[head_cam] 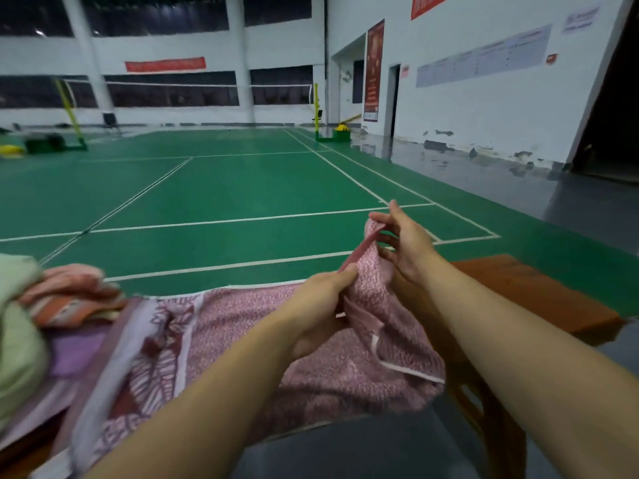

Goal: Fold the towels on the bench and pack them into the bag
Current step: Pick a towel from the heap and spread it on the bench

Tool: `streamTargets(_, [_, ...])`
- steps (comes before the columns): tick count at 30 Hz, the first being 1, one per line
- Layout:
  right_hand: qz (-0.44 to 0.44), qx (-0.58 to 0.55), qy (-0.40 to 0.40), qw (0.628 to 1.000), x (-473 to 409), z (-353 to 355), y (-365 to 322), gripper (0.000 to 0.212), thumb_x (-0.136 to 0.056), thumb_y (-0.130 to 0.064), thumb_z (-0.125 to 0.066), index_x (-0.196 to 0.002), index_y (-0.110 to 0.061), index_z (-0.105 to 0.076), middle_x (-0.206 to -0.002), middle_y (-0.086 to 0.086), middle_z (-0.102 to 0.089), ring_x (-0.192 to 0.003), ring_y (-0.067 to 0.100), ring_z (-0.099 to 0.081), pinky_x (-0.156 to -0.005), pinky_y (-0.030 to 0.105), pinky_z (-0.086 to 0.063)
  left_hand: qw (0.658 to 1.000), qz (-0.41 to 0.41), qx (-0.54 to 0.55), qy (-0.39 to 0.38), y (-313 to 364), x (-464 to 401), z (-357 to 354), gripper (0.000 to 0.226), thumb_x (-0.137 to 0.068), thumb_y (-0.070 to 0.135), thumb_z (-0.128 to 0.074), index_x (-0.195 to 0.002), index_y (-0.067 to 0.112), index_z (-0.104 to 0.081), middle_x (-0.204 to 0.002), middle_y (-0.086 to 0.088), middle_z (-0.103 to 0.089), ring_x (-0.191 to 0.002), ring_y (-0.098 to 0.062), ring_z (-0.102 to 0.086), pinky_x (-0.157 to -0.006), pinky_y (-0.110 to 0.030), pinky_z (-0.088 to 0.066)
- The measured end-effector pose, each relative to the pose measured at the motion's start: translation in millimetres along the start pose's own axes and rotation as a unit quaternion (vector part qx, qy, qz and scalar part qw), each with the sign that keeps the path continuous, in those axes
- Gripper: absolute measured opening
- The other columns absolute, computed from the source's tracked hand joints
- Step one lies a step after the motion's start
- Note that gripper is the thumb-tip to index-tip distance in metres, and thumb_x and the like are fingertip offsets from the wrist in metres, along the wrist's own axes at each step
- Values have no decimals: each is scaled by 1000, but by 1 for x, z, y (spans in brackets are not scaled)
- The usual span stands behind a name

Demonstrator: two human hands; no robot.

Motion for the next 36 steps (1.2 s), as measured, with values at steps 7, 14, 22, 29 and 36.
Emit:
streamTargets(7, [4,50,-103,993,30,-159,14,61,-102,-60,-37,-99,-14,-77,-76,-1,-68,-67,10,-61,-57,23,-46,987,-57,-69,135,31,84,106,37,-106,30,-52,-106,0,-73,-106,-22,-75,-103,-37,-70,-103,-54,-48])
streamTargets(14, [12,159,-212,964,91,-295,48,70,-102,-63,-29,-107,-11,-76,-107,9,-67,-94,21,-61,-89,37,-49,936,-71,-223,264,26,166,209,22,-103,23,-58,-99,9,-73,-90,-14,-77,-86,-30,-73,-87,-55,-58])
streamTargets(22, [-26,294,-323,899,139,-359,123,73,-103,-64,-23,-123,-11,-69,-111,7,-69,-114,25,-61,-110,40,-39,855,49,-405,322,-13,206,269,18,-90,23,-66,-95,22,-49,-89,-2,-67,-75,-22,-68,-63,-34,-58])
streamTargets(29, [6,255,-277,926,122,-318,101,67,-105,-58,-18,-137,-14,-57,-129,9,-65,-121,27,-59,-104,43,-43,685,10,-623,379,12,192,267,34,-93,44,-59,-86,10,-58,-94,-13,-69,-96,-36,-64,-72,-38,-44])
streamTargets(36, [27,531,-118,838,95,-170,87,39,-97,-49,-58,-111,-14,-69,-117,9,-70,-98,22,-62,-88,35,-50,699,-20,-545,463,11,183,289,53,-90,56,-66,-94,3,-61,-98,-21,-69,-96,-40,-65,-74,-41,-46])
Point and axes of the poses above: each hand's wrist, its own x-axis away from the middle knuckle, its own z-axis out of the back of the hand, y = z × x, the point moved 8 cm from there along -x, towards the middle knuckle
